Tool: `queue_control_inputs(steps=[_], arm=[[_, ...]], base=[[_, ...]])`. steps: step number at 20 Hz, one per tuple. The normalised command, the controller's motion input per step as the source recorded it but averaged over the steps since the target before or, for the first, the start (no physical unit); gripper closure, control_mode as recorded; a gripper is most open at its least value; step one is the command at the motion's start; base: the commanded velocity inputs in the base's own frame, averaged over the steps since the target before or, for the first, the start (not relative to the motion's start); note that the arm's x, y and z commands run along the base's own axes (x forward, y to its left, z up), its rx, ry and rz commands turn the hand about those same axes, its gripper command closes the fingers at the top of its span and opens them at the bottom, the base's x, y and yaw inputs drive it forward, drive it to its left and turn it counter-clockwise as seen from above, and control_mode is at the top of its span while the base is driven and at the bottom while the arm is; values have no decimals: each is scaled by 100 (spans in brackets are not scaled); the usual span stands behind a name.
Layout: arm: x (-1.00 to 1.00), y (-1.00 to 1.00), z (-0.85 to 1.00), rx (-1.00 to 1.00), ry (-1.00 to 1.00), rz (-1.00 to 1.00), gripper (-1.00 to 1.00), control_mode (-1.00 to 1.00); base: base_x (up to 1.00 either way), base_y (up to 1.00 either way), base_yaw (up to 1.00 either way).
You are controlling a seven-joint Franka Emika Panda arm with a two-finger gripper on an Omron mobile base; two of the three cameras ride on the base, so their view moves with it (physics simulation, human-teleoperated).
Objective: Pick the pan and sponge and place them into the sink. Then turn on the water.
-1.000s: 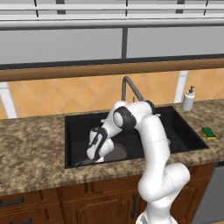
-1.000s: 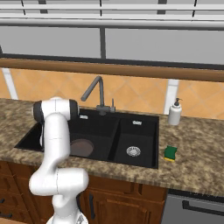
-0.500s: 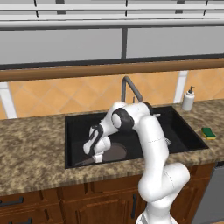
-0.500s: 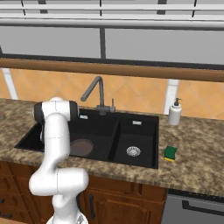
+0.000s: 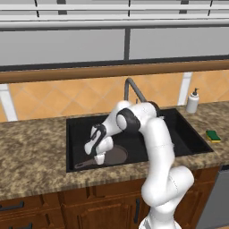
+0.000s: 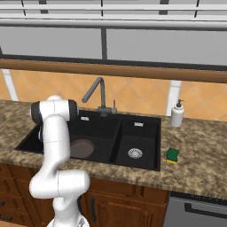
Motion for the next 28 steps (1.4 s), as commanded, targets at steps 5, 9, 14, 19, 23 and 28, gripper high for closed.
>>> queue_control_inputs(steps=[5, 9, 14, 19, 23, 28], arm=[[5, 0, 76, -4, 0, 0, -100, -100], [-2, 0, 100, -5, -2, 7, -100, -100], [-10, 0, 100, -1, -1, 15, -100, -100], [-33, -19, 99, -10, -3, 36, -100, -100], [-37, -33, 60, -24, -7, 70, -100, -100], [-6, -15, 5, -13, 4, 60, -100, -100]], base=[[0, 0, 0], [0, 0, 0], [0, 0, 0], [0, 0, 0], [0, 0, 0], [0, 0, 0]])
